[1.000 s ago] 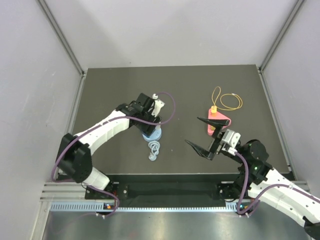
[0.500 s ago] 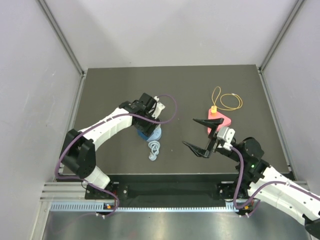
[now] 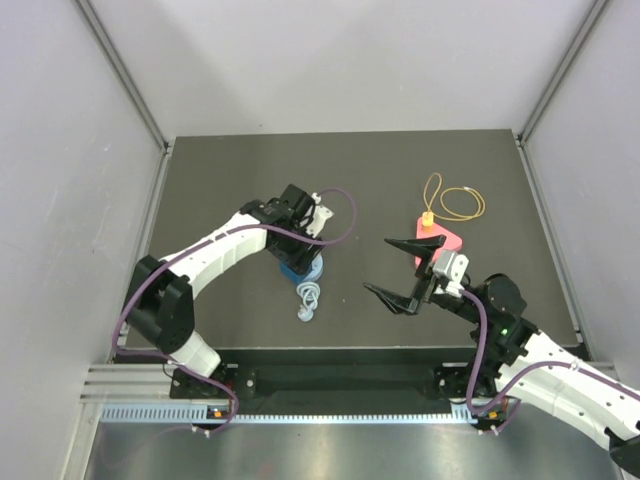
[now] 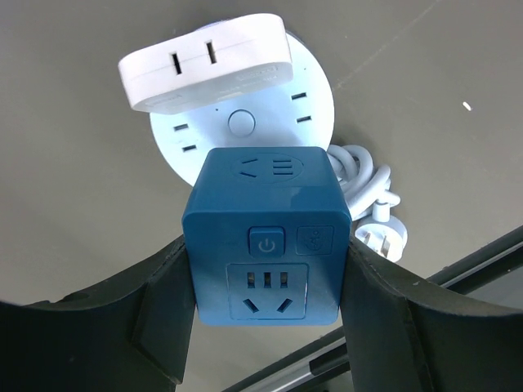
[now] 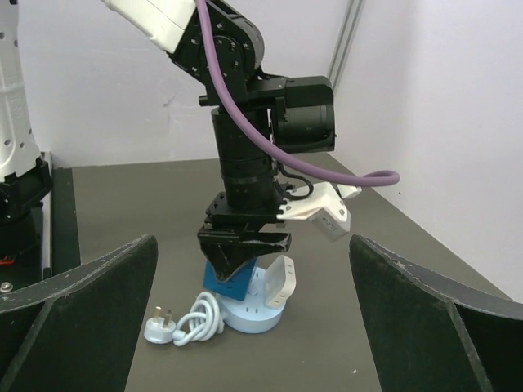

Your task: Insert the plug

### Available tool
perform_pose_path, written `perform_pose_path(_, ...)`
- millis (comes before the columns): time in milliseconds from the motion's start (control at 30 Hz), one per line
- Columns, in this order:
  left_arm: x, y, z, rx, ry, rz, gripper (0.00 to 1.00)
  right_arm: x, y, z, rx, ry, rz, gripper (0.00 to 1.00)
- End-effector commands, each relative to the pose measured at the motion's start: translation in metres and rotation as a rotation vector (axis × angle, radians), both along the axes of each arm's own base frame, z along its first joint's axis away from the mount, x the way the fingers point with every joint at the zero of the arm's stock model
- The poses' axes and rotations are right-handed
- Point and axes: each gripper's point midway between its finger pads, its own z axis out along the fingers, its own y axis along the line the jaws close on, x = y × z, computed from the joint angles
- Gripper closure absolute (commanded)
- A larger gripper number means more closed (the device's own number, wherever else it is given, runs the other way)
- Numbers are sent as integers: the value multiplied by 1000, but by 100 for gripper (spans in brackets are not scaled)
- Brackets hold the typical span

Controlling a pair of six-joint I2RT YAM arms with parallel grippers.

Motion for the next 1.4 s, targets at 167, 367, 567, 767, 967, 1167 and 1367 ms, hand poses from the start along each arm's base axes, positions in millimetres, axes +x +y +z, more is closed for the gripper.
perform_pose_path(167, 12, -8, -2, -30, -8, 26, 100, -8, -6, 39, 65, -60, 2, 0)
perform_pose_path(367, 11, -5, -7, -30, -5, 57, 100, -7, -6, 38, 58, -59, -1, 0)
perform_pose_path(567, 5, 7, -16, 34, 21, 81, 100, -8, -6, 40, 59, -62, 2, 0)
perform_pose_path(767, 11, 8, -16, 29, -17, 130, 100, -4, -2, 37, 49, -48, 2, 0)
perform_pose_path(967, 8, 14, -19, 38, -10, 217, 100, -3, 0, 37, 37, -26, 3, 0)
perform_pose_path(1167, 10, 18, -23, 59, -21, 237, 100, -4, -1, 35, 46, -3, 8, 0)
perform_pose_path(1367, 17, 19, -19, 63, -55, 254, 100, -4, 0, 35, 51, 16, 14, 0)
